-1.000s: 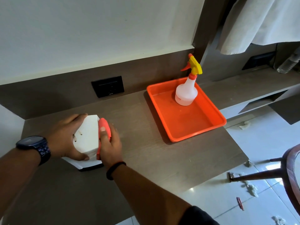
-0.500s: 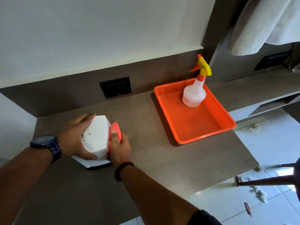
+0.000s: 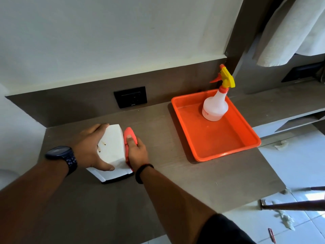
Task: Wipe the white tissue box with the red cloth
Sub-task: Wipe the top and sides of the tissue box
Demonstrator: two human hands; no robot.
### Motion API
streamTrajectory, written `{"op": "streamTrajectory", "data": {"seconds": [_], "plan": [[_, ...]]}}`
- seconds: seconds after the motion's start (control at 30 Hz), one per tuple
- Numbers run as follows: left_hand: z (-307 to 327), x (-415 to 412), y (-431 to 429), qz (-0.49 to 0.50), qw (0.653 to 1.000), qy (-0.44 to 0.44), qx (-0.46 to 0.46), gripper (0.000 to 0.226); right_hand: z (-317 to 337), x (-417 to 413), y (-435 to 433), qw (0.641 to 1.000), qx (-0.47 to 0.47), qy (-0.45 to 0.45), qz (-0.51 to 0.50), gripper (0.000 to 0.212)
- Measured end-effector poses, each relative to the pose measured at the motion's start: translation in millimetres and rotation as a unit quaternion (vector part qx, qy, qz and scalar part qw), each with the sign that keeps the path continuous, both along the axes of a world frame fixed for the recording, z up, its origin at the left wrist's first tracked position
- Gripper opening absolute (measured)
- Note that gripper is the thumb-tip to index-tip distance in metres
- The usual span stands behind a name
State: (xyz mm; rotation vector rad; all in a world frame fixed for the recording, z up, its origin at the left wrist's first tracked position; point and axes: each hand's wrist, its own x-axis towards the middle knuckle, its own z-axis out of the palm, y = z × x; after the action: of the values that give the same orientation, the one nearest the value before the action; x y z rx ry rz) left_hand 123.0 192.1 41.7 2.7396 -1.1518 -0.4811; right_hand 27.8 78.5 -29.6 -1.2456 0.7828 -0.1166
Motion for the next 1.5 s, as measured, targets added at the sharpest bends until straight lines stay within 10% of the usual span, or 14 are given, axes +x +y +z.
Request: {"op": "streamTrajectory", "data": {"seconds": [0.2, 0.53, 1.5], "plan": [[-3.5, 1.0, 4.5, 0.005, 1.0, 0.0, -0.019, 0.147, 5.9, -18.7, 12.9, 0.998, -0.032, -0.055, -0.019, 0.012], [-4.2, 1.1, 5.2, 0.004, 1.0, -0.01, -0.017, 0.145, 8.0, -6.5, 1.5, 0.993, -0.094, -0.062, 0.048, 0.059], [-11.2, 4.5, 16.6, 0.01, 0.998, 0.014, -0.065, 0.155, 53.8, -29.6, 16.2, 0.992, -0.093, -0.079, 0.009, 0.03]]}}
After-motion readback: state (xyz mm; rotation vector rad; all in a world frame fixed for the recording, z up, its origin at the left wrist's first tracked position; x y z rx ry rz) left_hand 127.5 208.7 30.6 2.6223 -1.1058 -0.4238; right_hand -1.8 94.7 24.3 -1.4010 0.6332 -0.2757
